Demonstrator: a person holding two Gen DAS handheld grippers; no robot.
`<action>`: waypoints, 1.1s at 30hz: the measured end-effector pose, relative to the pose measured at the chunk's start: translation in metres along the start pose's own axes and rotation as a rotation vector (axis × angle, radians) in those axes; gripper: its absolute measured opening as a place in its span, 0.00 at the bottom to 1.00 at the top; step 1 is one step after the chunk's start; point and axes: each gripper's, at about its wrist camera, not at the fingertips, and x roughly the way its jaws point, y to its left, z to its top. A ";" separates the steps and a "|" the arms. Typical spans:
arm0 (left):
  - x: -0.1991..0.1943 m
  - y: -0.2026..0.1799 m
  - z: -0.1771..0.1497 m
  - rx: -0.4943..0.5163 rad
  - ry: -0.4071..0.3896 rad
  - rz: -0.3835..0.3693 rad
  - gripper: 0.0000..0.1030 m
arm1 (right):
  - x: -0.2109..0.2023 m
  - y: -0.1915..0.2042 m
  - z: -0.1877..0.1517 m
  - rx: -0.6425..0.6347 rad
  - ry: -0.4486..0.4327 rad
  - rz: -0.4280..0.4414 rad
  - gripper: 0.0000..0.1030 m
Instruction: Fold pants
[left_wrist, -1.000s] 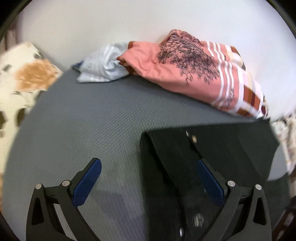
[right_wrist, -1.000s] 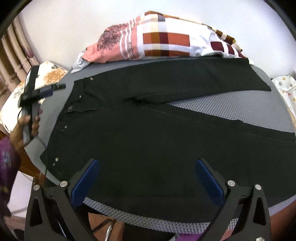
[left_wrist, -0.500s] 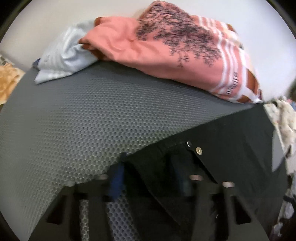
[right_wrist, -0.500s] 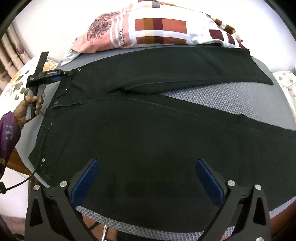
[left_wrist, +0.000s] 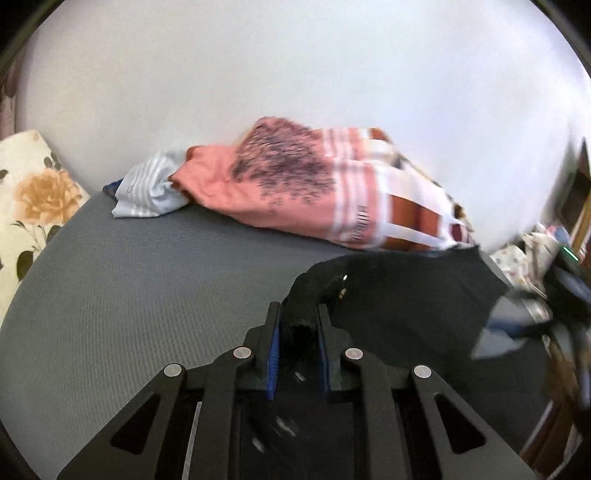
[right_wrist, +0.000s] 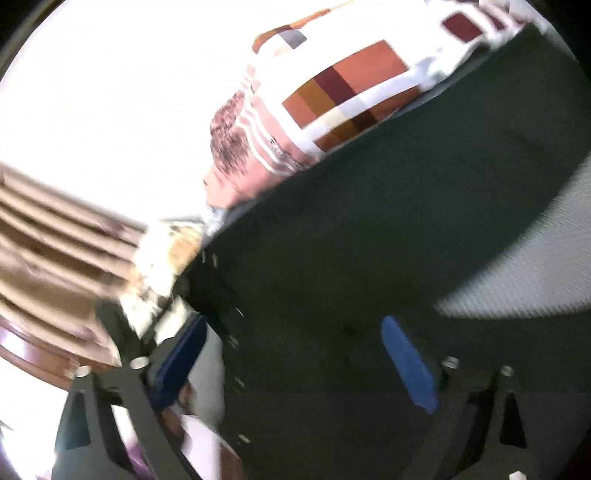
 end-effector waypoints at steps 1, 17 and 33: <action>-0.007 -0.006 -0.006 0.007 -0.004 -0.003 0.17 | 0.012 0.000 0.012 0.017 0.020 0.031 0.73; -0.052 -0.027 -0.054 -0.087 0.072 -0.015 0.17 | 0.068 -0.002 0.047 0.051 -0.003 -0.059 0.06; -0.107 0.000 -0.145 -0.118 0.258 0.111 0.18 | 0.013 -0.011 -0.183 -0.046 0.156 -0.137 0.06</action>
